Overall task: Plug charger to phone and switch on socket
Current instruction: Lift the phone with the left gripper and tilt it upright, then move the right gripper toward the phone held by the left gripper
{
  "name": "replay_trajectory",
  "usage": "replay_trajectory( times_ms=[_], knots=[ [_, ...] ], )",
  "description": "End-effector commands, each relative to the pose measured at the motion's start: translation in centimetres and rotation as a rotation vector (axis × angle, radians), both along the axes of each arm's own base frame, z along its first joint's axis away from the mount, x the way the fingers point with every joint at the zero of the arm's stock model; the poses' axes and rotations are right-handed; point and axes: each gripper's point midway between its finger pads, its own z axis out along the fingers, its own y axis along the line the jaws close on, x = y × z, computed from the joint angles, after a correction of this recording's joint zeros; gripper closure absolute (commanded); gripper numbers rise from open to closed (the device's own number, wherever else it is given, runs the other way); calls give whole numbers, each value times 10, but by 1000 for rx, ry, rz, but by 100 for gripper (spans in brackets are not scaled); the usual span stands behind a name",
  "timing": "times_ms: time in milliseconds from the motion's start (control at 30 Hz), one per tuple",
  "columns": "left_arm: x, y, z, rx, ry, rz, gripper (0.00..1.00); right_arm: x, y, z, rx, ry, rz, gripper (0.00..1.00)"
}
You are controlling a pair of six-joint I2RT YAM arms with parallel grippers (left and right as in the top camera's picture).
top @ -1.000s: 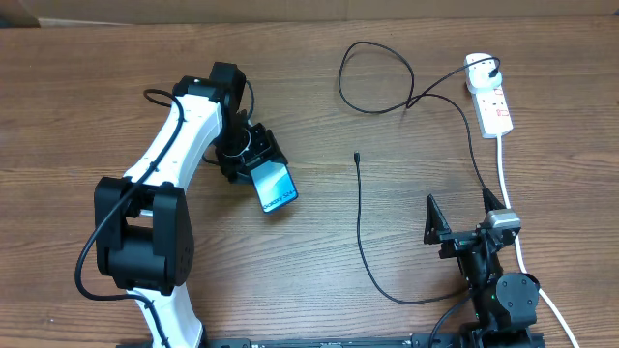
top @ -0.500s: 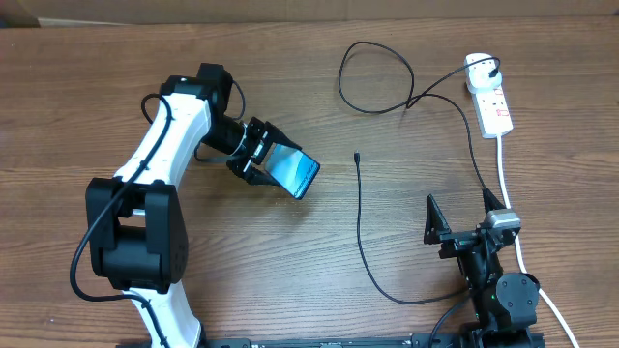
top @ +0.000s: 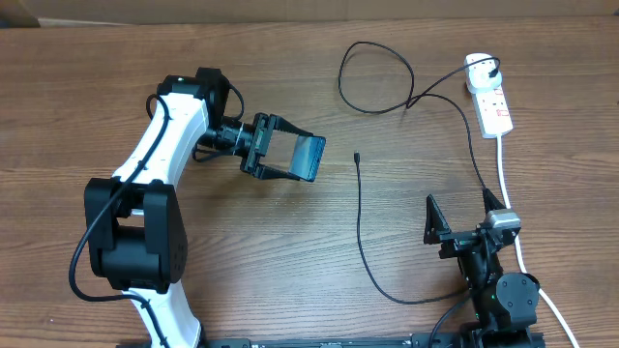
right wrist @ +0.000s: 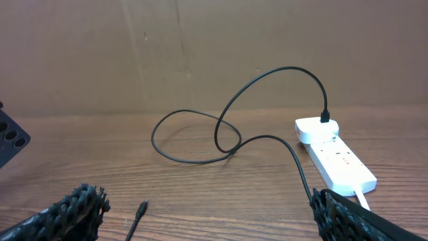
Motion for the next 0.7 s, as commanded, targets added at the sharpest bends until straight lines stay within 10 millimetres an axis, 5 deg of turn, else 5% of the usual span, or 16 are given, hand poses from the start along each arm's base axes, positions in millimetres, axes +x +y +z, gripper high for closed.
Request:
replay_trajectory(
  times_ms=[0,200,667],
  knots=[
    [9,-6,26,-126,25,33,96,0,0,-2,-1,-4,-5,0],
    [10,-8,36,-189,30,41,96,0,0,-2,-1,-4,-5,0],
    [9,-5,24,-125,-46,11,96,0,-1,-2,-1,-4,-8,0]
  ],
)
